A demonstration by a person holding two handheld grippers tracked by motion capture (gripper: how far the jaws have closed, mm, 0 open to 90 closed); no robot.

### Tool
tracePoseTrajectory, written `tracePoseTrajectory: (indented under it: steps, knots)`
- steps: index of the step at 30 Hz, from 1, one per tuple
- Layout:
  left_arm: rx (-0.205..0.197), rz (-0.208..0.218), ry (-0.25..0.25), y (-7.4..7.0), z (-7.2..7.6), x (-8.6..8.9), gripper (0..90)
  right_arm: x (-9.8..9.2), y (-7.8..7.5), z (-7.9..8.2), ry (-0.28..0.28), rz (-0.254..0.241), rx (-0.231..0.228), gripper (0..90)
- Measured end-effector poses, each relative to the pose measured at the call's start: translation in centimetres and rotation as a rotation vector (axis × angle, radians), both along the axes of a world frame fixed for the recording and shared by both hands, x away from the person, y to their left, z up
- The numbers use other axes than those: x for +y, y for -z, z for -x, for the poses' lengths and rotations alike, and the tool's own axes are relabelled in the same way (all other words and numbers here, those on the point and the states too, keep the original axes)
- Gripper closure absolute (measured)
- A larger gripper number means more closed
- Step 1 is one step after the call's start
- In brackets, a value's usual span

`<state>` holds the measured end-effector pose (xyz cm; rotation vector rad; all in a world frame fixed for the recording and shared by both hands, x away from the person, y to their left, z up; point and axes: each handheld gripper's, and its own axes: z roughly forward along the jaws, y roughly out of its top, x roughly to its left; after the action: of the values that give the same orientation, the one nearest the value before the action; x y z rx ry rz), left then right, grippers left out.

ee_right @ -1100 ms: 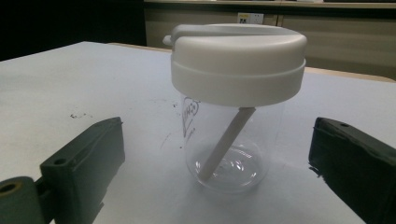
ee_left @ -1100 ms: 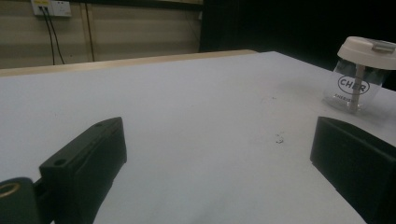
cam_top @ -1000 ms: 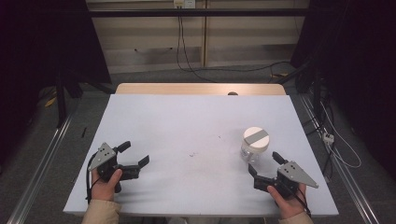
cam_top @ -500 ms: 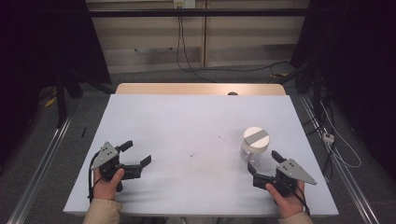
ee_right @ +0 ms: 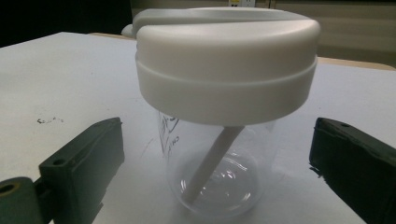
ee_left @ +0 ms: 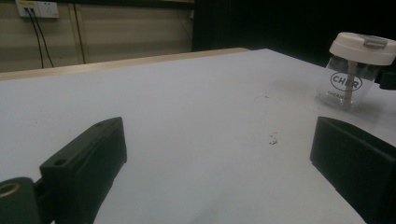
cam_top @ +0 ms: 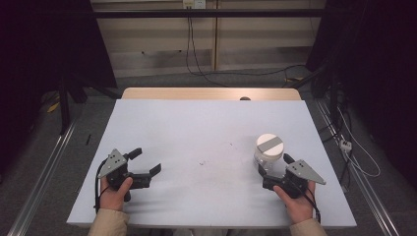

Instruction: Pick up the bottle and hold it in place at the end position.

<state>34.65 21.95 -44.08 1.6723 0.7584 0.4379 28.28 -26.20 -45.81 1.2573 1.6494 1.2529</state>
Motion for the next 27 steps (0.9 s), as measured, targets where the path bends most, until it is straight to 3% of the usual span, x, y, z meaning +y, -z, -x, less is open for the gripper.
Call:
tracePoseTrajectory:
  steps: [9,27]
  knots:
    - [-0.001,-0.015,0.004,0.1,-0.2,-0.1,3.5,0.1,0.1,-1.6,0.020,-0.024,0.049,3.1]
    - [0.004,-0.014,0.003,0.2,-0.3,-0.1,3.5,1.2,0.1,-3.6,0.043,-0.026,0.038,6.6]
